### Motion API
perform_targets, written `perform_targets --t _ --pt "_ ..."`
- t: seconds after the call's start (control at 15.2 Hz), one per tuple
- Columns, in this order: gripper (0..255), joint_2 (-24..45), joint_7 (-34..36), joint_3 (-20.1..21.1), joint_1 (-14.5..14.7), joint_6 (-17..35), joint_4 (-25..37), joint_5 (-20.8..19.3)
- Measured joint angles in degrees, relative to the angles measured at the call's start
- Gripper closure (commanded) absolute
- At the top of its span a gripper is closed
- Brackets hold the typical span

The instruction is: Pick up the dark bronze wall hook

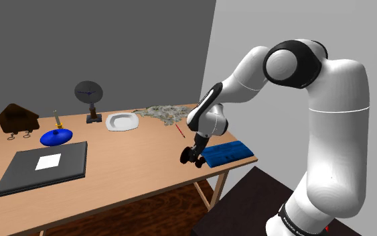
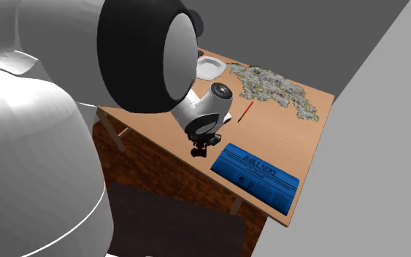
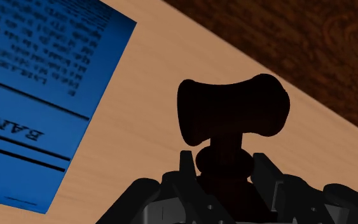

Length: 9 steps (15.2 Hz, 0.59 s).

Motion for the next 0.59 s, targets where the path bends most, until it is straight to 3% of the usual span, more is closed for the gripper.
perform_targets --t 0.59 --pt "255 -7.2 5.5 -3.4 2.3 -4.8 -1.9 -5.8"
